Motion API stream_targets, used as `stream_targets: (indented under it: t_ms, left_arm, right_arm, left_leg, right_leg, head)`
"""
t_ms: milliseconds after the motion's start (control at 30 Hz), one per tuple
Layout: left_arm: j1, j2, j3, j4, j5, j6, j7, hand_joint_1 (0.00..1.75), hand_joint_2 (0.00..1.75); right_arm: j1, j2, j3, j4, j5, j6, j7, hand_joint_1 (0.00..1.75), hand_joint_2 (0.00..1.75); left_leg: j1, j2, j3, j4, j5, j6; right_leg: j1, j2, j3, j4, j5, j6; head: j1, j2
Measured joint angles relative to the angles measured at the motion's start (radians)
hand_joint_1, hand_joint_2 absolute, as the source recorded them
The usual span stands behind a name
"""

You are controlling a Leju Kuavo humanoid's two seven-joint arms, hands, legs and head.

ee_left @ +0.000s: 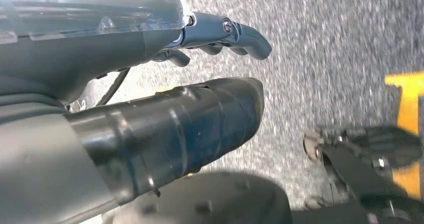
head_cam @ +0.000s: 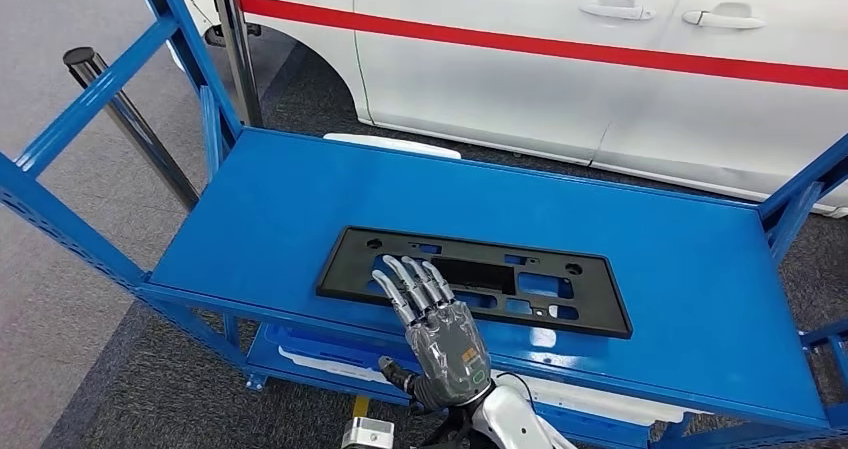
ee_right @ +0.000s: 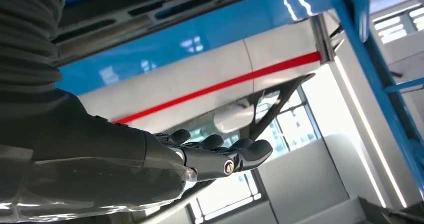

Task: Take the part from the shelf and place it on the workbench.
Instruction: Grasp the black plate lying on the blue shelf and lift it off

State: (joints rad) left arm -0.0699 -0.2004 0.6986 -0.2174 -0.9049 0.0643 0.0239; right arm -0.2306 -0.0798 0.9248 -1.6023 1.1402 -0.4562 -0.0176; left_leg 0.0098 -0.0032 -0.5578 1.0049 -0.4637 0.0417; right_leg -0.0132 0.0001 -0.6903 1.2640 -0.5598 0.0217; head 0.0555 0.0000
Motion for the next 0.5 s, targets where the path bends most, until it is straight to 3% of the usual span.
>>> stream_targets:
  t_ms: [67, 133, 233, 300, 400, 433, 467, 500]
  left_arm:
    - [0.000, 0.007, 0.000, 0.000, -0.005, -0.003, -0.003, 0.00, 0.00]
    - [-0.002, 0.014, 0.000, 0.000, -0.009, -0.006, -0.005, 0.00, 0.00]
    - [-0.004, 0.027, 0.001, 0.000, -0.013, -0.010, -0.006, 0.00, 0.00]
    - [-0.004, 0.036, 0.001, 0.000, -0.014, -0.011, -0.008, 0.00, 0.00]
    - [-0.003, 0.046, 0.005, 0.000, -0.014, -0.014, -0.013, 0.00, 0.00]
    - [-0.001, 0.049, 0.007, 0.000, -0.014, -0.015, -0.014, 0.00, 0.00]
    - [0.001, 0.053, 0.008, 0.000, -0.015, -0.015, -0.015, 0.00, 0.00]
    - [0.003, 0.056, 0.011, 0.000, -0.015, -0.015, -0.016, 0.00, 0.00]
  right_arm:
    - [-0.009, -0.005, 0.002, 0.011, 0.051, -0.028, 0.020, 0.00, 1.75]
    - [-0.019, -0.008, 0.004, 0.019, 0.087, -0.049, 0.034, 0.00, 1.75]
    - [-0.027, -0.014, 0.004, 0.030, 0.097, -0.028, 0.049, 0.00, 1.75]
    - [-0.039, -0.021, 0.006, 0.037, 0.093, 0.019, 0.062, 0.00, 1.75]
    - [-0.056, -0.036, 0.006, 0.050, 0.088, 0.058, 0.076, 0.00, 1.75]
    - [-0.058, -0.042, 0.006, 0.055, 0.087, 0.065, 0.081, 0.00, 1.75]
    - [-0.060, -0.047, 0.006, 0.060, 0.088, 0.072, 0.088, 0.00, 1.75]
    - [-0.063, -0.052, 0.007, 0.064, 0.090, 0.081, 0.097, 0.00, 1.75]
  left_leg:
    - [-0.001, -0.002, 0.001, 0.007, -0.006, -0.005]
    - [-0.004, -0.003, -0.001, 0.014, -0.012, -0.014]
    - [-0.005, -0.002, -0.003, 0.015, -0.015, -0.029]
    - [-0.003, -0.002, -0.015, 0.047, -0.040, -0.040]
    - [0.001, -0.002, -0.095, 0.220, -0.125, -0.054]
    - [0.002, -0.001, -0.120, 0.268, -0.138, -0.057]
    - [0.003, -0.001, -0.129, 0.283, -0.132, -0.058]
    - [0.003, -0.001, -0.121, 0.260, -0.107, -0.058]
  right_leg:
    - [0.001, 0.000, 0.059, -0.130, 0.067, -0.006]
    - [0.005, 0.001, 0.097, -0.216, 0.093, -0.013]
    - [0.007, 0.004, 0.099, -0.232, 0.093, -0.024]
    - [0.002, 0.003, 0.104, -0.241, 0.097, -0.034]
    - [0.001, -0.001, 0.107, -0.244, 0.098, -0.043]
    - [0.001, -0.001, 0.107, -0.244, 0.097, -0.044]
    - [0.001, -0.001, 0.108, -0.243, 0.096, -0.045]
    - [0.001, 0.000, 0.109, -0.243, 0.095, -0.044]
  head:
    - [0.000, 0.000]
    - [-0.001, 0.000]
    - [-0.001, 0.000]
    - [-0.001, 0.000]
    - [-0.001, 0.000]
    - [-0.001, 0.000]
    - [-0.001, 0.000]
    - [-0.001, 0.000]
